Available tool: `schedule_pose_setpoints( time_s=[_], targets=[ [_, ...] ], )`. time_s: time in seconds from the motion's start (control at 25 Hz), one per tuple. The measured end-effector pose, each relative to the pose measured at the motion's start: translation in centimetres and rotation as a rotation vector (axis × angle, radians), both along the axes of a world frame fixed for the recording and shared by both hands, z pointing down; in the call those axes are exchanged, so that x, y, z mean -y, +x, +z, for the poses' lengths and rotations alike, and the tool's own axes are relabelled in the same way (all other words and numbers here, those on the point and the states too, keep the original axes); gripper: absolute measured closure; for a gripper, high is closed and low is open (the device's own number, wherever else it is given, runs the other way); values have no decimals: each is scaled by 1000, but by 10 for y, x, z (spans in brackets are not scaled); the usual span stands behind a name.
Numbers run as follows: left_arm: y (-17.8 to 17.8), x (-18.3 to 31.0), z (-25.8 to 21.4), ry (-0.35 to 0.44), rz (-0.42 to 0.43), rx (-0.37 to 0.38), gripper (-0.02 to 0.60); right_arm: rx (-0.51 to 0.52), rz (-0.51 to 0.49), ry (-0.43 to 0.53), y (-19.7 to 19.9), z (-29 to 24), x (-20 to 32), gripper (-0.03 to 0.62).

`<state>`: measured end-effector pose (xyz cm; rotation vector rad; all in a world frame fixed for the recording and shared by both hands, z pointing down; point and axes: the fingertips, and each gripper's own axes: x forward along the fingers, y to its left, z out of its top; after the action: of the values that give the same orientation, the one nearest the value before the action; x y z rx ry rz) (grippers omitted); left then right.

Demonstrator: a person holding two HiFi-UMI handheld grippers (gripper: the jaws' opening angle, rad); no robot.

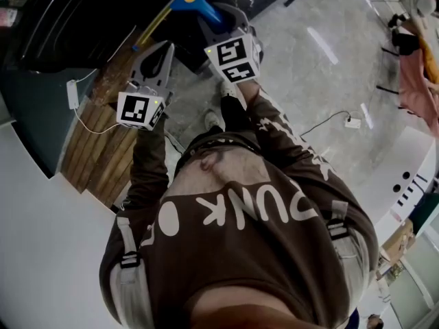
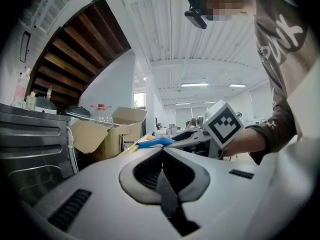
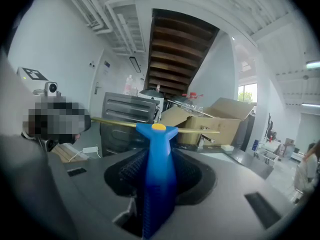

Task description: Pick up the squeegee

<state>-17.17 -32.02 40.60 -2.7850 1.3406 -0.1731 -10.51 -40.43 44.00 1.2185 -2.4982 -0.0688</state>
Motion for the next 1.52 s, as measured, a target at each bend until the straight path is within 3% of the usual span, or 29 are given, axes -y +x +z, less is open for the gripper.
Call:
schedule_pose_setpoints(
  time_s=[0.84,1.52],
  targets=[
    [-6,-76,-29,63,78,-3,580,53,42,176,10,-91,-116,447],
    [25,-77,-61,95,-13,23,580,151,-117,248,41,-129,-152,447]
  ],
)
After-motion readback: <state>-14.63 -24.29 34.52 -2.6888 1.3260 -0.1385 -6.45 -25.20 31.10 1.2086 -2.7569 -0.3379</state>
